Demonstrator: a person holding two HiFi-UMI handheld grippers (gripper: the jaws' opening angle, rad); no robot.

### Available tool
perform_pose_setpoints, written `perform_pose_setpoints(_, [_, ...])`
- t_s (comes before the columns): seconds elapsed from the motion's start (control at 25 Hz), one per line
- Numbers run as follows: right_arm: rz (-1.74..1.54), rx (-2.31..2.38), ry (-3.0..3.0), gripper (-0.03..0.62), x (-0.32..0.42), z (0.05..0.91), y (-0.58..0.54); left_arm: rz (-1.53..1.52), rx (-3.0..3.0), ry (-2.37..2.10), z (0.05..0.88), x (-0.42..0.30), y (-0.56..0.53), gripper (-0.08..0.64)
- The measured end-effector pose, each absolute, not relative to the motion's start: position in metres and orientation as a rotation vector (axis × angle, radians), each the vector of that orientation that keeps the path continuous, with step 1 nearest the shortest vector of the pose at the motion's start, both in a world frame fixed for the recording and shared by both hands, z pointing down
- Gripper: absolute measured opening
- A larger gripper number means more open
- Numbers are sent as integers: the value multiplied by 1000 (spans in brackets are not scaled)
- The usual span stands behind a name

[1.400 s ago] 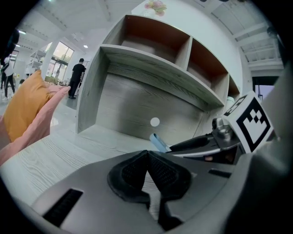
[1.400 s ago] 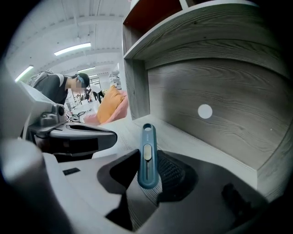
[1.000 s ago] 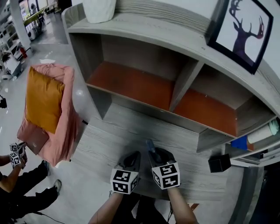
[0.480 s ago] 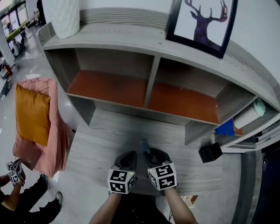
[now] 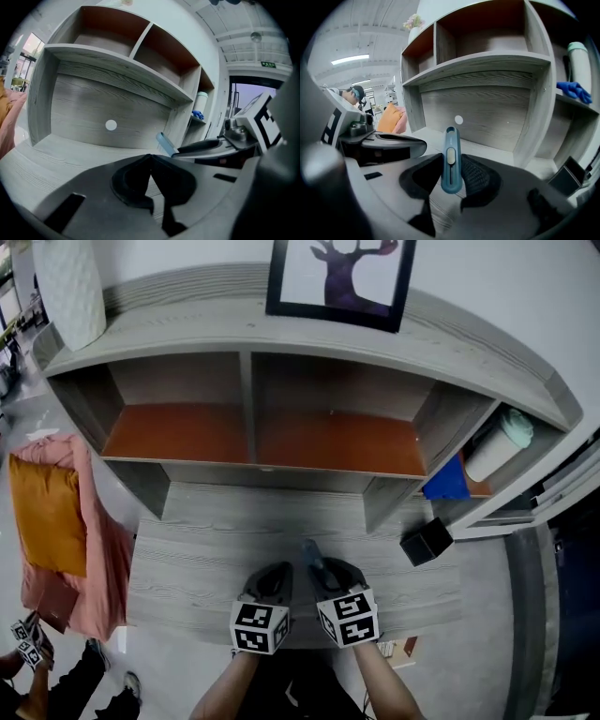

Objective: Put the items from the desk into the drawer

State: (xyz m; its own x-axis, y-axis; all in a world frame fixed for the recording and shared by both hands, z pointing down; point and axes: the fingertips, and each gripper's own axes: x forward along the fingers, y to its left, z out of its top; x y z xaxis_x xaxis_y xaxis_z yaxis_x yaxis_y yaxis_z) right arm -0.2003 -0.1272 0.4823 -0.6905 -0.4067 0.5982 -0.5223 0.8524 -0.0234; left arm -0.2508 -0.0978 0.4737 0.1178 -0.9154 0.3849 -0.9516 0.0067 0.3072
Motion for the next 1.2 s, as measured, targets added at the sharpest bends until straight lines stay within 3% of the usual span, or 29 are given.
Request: perform_pose_setpoints(1.2, [361,1165,-2274,132,-9,460,-145,202,2246,-1404,461,-62,-136,9])
